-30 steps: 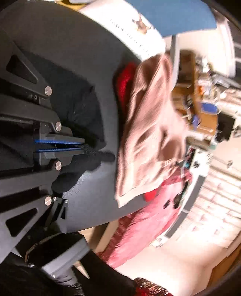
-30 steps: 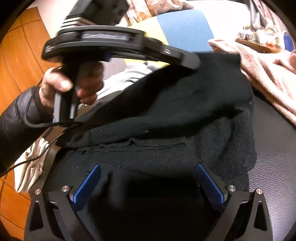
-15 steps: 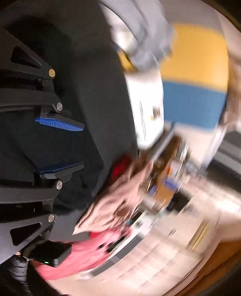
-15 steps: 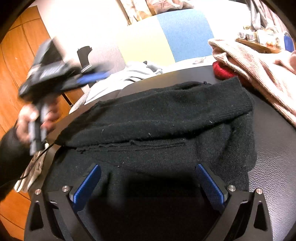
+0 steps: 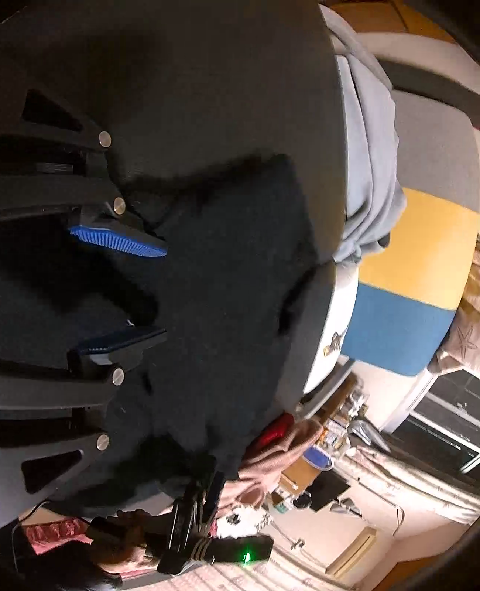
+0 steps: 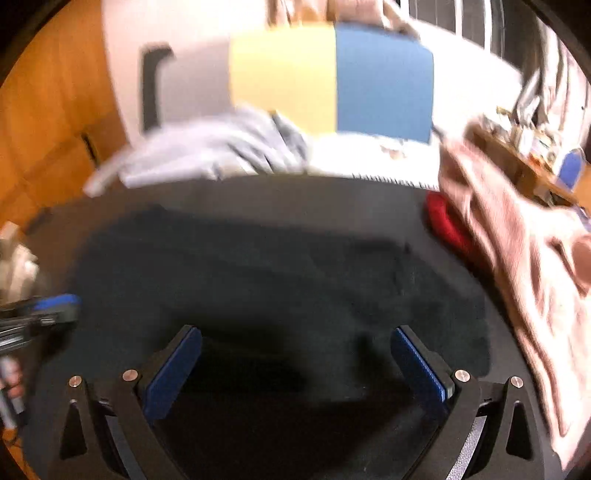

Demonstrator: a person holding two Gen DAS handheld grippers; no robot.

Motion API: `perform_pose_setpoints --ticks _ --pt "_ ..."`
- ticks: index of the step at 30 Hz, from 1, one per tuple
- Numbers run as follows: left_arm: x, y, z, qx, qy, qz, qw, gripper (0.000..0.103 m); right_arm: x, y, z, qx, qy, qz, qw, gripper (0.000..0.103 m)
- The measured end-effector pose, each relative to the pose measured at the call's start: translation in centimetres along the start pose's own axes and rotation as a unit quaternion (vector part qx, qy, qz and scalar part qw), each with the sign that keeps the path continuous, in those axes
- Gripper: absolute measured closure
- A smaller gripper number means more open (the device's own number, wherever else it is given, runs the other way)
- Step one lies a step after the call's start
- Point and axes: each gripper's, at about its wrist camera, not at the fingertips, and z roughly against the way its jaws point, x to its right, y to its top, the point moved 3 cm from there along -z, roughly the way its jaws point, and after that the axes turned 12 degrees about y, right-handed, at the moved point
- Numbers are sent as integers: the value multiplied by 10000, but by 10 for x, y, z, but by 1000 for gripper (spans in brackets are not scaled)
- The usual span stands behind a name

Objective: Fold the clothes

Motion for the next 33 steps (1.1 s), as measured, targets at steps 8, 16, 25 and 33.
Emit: perform_pose_setpoints --ticks 8,16,25,33 --pt "-19 -1 0 78 -129 573 9982 70 13 -10 -24 25 148 -119 9998 0" --pt "-52 -27 44 239 -132 1471 9887 58 21 -4 -26 77 445 -201 9988 0" --pt "-63 -105 102 -128 -122 1207 9925 54 47 -47 61 735 2044 -1546 9638 0" --pt "-43 -144 114 -169 154 979 9949 53 111 -164 132 793 2696 -3119 9076 0"
